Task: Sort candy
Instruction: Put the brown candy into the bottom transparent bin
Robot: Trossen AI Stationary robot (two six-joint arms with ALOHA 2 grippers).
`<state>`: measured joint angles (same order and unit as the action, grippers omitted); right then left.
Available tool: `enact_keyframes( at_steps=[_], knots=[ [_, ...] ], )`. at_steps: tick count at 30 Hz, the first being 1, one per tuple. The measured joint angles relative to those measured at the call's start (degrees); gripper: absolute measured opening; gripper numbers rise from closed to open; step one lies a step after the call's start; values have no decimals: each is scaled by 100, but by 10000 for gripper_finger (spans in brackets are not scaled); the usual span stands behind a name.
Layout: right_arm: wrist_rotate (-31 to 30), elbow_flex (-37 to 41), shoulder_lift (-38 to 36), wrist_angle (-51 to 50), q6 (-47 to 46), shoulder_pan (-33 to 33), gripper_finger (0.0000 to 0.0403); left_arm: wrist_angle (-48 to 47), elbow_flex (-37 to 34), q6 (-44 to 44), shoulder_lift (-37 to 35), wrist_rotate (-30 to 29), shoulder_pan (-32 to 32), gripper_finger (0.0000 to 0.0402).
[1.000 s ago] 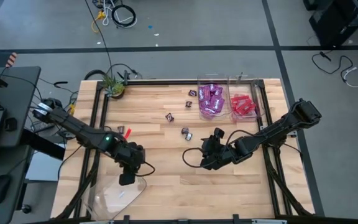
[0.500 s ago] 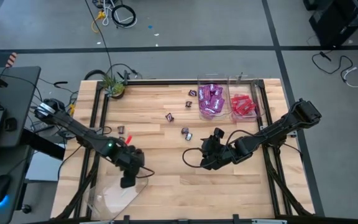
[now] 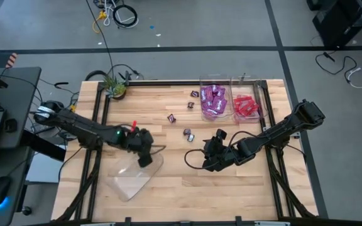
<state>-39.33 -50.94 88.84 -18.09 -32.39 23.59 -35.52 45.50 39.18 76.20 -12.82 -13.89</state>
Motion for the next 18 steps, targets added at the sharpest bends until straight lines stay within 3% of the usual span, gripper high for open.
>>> enact_keyframes(
  at_steps=[5, 9, 18],
  knots=[
    [0, 0, 0, -2, -1, 0, 187, -20, 0, -42, 0, -250, 645, 21],
    [0, 0, 0, -2, -100, 0, 186, -27, 0, -866, 0, -148, 859, 30],
    [61, 0, 2, 143, -215, -188, 209, -12, 0, -1493, 0, 382, 650, 120]
  ],
)
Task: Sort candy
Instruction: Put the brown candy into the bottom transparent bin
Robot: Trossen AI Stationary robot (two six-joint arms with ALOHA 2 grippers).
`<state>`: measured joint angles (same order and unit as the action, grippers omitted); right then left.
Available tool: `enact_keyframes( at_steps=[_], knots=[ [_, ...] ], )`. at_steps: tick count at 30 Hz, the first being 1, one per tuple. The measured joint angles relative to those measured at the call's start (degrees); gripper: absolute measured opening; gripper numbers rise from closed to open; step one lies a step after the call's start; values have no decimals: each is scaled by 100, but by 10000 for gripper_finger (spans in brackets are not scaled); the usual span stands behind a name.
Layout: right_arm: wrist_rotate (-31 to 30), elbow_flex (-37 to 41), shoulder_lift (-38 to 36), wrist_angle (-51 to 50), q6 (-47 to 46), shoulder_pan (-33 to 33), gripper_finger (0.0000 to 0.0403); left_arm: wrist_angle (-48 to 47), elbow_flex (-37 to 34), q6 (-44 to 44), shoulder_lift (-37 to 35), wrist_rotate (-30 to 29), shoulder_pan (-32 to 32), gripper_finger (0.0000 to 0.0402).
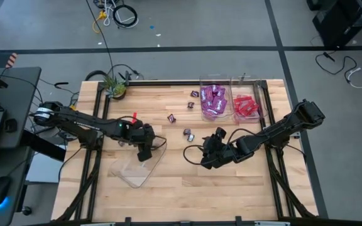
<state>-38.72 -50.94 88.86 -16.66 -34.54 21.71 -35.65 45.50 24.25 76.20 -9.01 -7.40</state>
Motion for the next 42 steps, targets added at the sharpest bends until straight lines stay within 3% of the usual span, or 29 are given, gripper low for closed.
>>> enact_keyframes(
  at_steps=[4, 8, 14, 18, 20, 24, 28, 35, 42],
  knots=[
    [66, 0, 0, 124, 112, -11, 219, 3, 0, -4, 0, 19, -207, 153],
    [92, 0, 0, 148, 120, -19, 221, 5, 0, -173, 0, 3, -616, 151],
    [96, 0, 11, 255, 122, -126, 189, 463, 0, -300, 0, -336, -1421, 83],
    [96, -2, 13, 498, 263, -162, 137, 530, 0, -150, -92, -307, -1752, 15],
    [96, -2, 11, 597, 359, -162, 107, 407, 0, 70, -276, -241, -1789, 8],
    [94, -4, 13, 684, 524, -162, 55, -54, 2, 713, -959, -300, -1774, 5],
    [94, -4, 12, 685, 583, -162, 32, -1005, 4, 1667, -1732, -657, -1590, 3],
    [94, -4, 12, 721, 613, -162, 40, -3298, 4, 3464, -2255, -804, -1177, 2],
    [92, -4, 11, 722, 620, -162, 52, -3355, -178, 3489, -2068, -368, -974, 24]
  ],
)
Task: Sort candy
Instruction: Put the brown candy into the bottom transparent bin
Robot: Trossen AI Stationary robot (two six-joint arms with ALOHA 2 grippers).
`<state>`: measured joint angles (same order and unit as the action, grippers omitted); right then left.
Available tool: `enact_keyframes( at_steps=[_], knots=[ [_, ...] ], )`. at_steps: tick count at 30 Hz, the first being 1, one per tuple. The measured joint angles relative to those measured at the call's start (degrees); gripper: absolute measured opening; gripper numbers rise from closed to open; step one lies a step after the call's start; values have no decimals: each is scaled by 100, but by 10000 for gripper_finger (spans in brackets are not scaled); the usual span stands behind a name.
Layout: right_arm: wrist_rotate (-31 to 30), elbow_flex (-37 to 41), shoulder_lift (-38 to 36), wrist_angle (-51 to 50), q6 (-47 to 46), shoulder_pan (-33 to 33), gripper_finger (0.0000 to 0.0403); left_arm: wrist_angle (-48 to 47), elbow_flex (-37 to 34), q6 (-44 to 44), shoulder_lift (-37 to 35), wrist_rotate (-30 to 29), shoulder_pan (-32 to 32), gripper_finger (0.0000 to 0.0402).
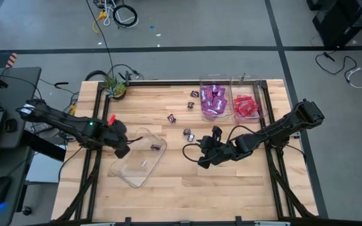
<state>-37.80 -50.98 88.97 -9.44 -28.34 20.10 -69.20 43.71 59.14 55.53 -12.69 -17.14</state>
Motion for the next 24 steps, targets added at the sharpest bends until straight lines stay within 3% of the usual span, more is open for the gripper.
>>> enact_keyframes(
  at_steps=[13, 24],
  knots=[
    [0, 0, 0, -1, 2, 0, 56, 393, -672, -455, 208, 59, 673, 159],
    [34, 7, 0, -10, 2, 0, 56, 1222, -1270, -1036, 208, 867, 1736, 173]
  ],
)
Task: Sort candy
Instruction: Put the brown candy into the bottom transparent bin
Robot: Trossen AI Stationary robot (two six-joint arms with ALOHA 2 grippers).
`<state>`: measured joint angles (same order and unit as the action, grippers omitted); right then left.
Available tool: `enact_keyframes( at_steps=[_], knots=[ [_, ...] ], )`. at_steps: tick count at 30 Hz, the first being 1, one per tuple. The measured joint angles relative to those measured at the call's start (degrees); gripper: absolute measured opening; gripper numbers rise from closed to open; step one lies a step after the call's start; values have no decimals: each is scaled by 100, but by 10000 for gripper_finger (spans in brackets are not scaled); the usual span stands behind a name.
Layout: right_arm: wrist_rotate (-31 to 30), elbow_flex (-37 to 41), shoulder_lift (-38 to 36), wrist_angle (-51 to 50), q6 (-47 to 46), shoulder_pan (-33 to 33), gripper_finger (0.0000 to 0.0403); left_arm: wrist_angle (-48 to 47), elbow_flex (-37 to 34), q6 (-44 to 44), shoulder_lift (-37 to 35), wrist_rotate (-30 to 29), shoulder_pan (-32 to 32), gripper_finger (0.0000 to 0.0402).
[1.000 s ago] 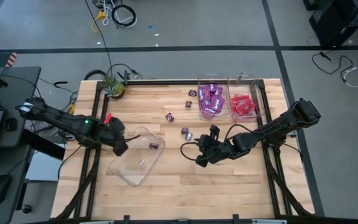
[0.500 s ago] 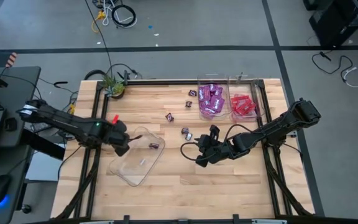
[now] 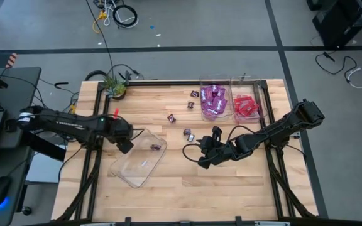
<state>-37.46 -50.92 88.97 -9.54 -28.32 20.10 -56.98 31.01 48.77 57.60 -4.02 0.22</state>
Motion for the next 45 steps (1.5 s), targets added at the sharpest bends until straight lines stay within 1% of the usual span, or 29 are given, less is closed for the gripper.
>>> enact_keyframes(
  at_steps=[5, 9, 15, 18, 24, 26, 28, 34, 40, 45],
  knots=[
    [20, 2, 1, -11, 0, 0, 57, 423, -263, -313, 0, 311, 359, 173],
    [23, 2, 1, -11, 0, 0, 57, 577, -424, -470, 0, 371, 550, 173],
    [29, 2, 0, -11, 0, 0, 57, 741, -526, -600, 2, 499, 617, 165],
    [39, 2, 0, -11, 0, 0, 57, 739, -526, -655, 2, 519, 617, 139],
    [40, 4, 0, -11, 0, 0, 56, 735, -515, -817, -2, 517, 617, 50],
    [40, 3, 0, -11, 0, 0, 56, 733, -507, -837, -4, 517, 617, 29],
    [40, 4, 0, -11, 0, 0, 56, 642, -447, -905, 2, 464, 617, 16],
    [40, 4, 0, -13, 0, 0, 56, 95, 191, -1194, 4, 6, 617, 13],
    [42, 4, 0, -25, 0, 0, 56, -589, 1172, -1402, 4, -542, 617, 13],
    [47, 4, 0, -57, 0, 0, 56, -869, 2052, -1864, 2, -596, 565, 13]
  ],
)
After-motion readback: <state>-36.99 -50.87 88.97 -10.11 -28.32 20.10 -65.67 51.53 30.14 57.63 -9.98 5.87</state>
